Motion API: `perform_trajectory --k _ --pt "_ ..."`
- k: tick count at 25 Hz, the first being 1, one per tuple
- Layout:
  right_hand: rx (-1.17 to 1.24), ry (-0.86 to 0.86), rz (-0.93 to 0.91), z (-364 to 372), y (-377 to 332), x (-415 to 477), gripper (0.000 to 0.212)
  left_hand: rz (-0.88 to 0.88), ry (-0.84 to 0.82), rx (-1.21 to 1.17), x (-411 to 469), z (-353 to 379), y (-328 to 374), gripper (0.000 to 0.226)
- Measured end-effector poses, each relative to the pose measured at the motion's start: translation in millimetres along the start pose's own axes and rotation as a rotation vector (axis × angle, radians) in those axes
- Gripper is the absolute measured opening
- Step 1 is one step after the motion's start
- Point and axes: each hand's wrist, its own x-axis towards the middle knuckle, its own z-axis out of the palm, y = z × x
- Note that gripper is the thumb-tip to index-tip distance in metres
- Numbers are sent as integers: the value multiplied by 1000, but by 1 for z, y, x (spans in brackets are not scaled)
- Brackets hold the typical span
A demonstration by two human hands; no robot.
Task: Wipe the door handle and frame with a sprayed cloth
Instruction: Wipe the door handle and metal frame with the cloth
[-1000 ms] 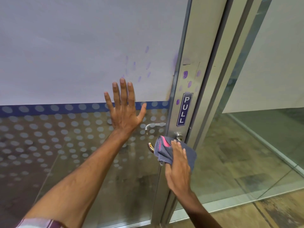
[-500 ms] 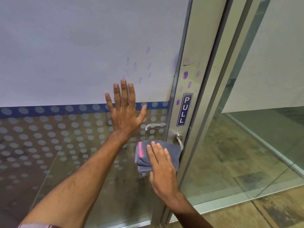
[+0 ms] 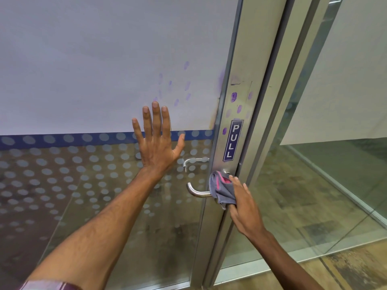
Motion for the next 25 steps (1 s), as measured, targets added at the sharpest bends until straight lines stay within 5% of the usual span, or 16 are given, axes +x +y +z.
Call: perform_trajectory --k 7,12,17,22,25 --pt "-253 13 43 35 -80 -6 51 3 -5 13 -1 1 0 91" --pt "-381 -71 82 39 -126 29 21 20 22 60 -2 2 1 86" --pt "-365 -198 -210 3 -78 31 23 6 16 53 -2 3 -2 90" --pt "-346 -402 -280 -42 -21 49 14 9 1 67 -2 3 -2 93" --pt "-344 -304 -281 -34 -20 47 12 13 16 49 -2 4 -2 92"
